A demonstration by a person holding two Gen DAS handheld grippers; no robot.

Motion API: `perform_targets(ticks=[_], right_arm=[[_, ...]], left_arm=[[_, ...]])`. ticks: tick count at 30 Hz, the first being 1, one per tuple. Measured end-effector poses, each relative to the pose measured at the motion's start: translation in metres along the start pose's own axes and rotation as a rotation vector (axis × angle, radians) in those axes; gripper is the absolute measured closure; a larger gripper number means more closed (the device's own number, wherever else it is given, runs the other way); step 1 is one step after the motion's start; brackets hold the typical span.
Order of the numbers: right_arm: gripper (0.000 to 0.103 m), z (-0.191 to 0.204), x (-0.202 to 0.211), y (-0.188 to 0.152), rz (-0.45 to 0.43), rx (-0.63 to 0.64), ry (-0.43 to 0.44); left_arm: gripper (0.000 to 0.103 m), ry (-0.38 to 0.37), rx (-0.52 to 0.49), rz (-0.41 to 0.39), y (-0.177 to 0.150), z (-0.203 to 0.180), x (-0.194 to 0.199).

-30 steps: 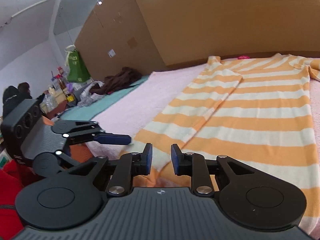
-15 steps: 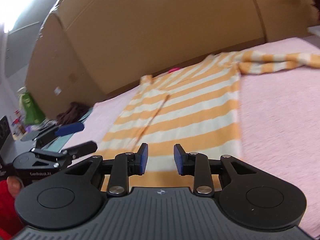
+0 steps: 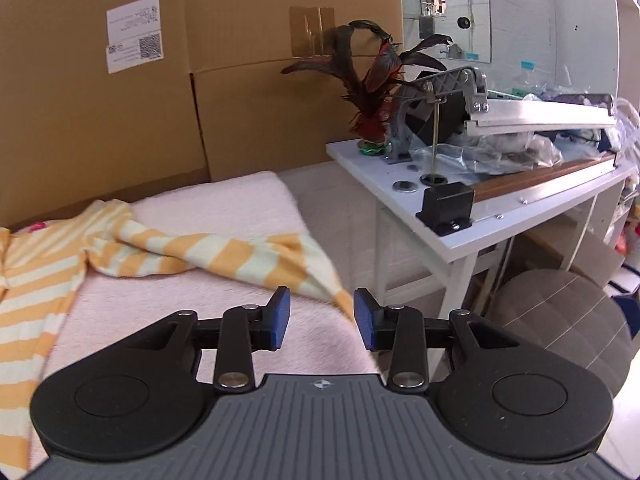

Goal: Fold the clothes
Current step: 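Move the right gripper to the remaining striped sleeve and grasp its cuff, then fold the sleeve onto the shirt body and open the right gripper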

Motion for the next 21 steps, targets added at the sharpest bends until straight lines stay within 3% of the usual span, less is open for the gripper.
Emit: perform_targets(ticks=[3,5,8,10,15,18,21], right_arm=[[0.065,-0.008,-0.019,-0.001,0.055,0.02,-0.011],[0.067,-0.017,-0.026,-0.002,0.071,-0.052,0.035],[0.085,-0.027,-0.029,-0.002,0.09,-0.147,0.101],[0.095,-0.024,-0.024,0.0,0.079,-0.117,0.089],[0.096,-0.009,-0.004,0.027,0.025,-0.104,0.101],[0.096,0.01,0.002,0.051,0.043,-0.137,0.181],[0.095,0.042,0.001,0.069,0.093,-0.189,0.33]], left_arm=[[0.002,0.004,-0.011,-0.008,0.0,-0.001,0.0],[0.002,0.002,-0.019,-0.013,0.0,-0.002,0.0],[0.002,-0.016,0.007,-0.002,0.0,0.003,-0.002],[0.001,-0.025,0.023,0.003,-0.001,0.005,-0.003],[0.001,-0.023,0.011,-0.004,-0.001,0.003,-0.002],[0.001,-0.027,0.016,-0.004,-0.002,0.004,-0.002],[0.001,-0.031,0.019,-0.004,-0.002,0.004,-0.002]])
Point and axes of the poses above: each gripper's, at about its wrist camera, not at the fingertips, and x roughly against the way its jaws point, z to its left, y to its top, the point moved 3 cm from there along -x, roughly the way its jaws point, and after that the axes turned 8 degrees about -z, right-handed, at the moved point
